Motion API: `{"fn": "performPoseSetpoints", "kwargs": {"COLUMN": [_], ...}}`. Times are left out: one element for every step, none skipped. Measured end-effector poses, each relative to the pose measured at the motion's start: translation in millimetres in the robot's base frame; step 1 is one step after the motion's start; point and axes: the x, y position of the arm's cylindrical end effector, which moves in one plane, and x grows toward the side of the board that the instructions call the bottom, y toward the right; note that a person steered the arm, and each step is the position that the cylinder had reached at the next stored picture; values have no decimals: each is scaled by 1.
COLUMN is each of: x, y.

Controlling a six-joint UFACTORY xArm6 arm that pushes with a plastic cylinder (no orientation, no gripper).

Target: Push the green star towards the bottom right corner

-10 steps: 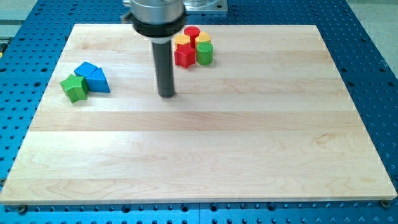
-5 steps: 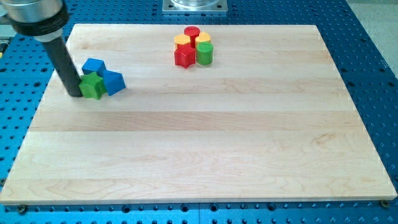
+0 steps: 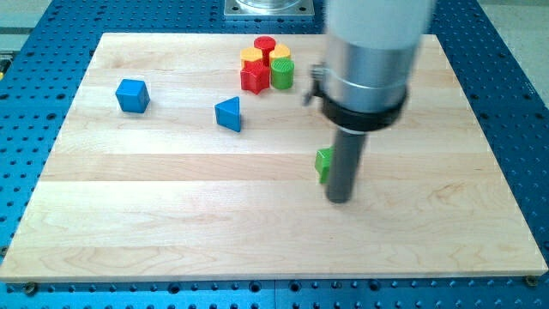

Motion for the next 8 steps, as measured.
{"fn": "performPoseSetpoints", "kwargs": {"x": [-40,-65,-55,-5,21,4,56,20], "y": [-57,-44,34,97,97,29,-8,-95]}}
